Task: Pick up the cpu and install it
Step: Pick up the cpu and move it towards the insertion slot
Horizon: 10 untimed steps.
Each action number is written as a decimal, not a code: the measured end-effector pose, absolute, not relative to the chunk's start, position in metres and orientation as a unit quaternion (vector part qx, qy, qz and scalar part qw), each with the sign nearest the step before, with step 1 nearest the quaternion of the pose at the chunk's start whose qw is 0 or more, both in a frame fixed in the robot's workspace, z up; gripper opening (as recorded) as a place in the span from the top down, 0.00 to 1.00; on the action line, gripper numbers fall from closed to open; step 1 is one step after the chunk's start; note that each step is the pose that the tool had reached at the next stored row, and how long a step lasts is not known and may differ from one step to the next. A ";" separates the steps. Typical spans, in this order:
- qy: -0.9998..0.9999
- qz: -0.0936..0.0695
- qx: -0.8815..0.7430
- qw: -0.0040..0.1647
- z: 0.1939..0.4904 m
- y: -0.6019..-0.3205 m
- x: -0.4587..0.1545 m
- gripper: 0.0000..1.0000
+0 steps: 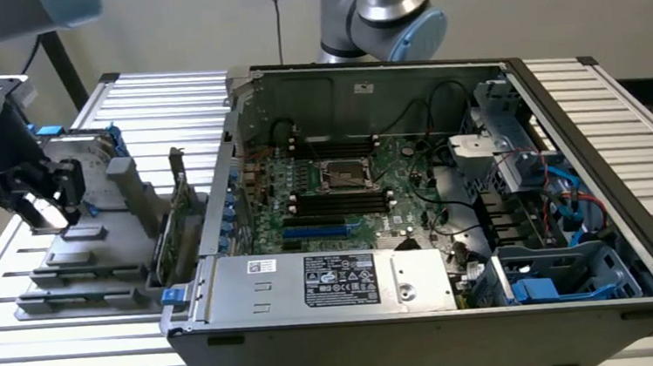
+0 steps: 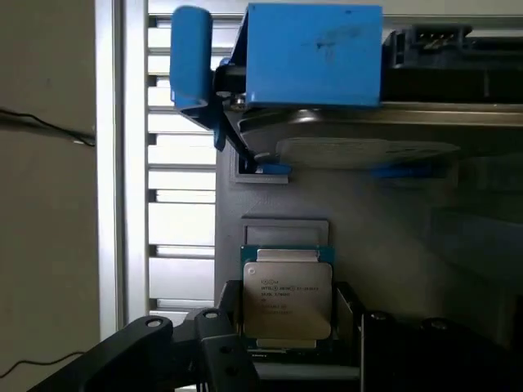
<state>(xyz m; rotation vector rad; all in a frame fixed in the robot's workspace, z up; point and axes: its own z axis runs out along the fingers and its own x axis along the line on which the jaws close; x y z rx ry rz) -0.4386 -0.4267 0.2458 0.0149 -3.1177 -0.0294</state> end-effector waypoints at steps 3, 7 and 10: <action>-1.000 -0.009 0.005 0.012 0.260 -0.427 -0.436 0.45; -1.000 -0.010 0.006 0.012 0.278 -0.427 -0.429 0.45; -1.000 -0.010 0.007 0.012 0.291 -0.427 -0.422 0.45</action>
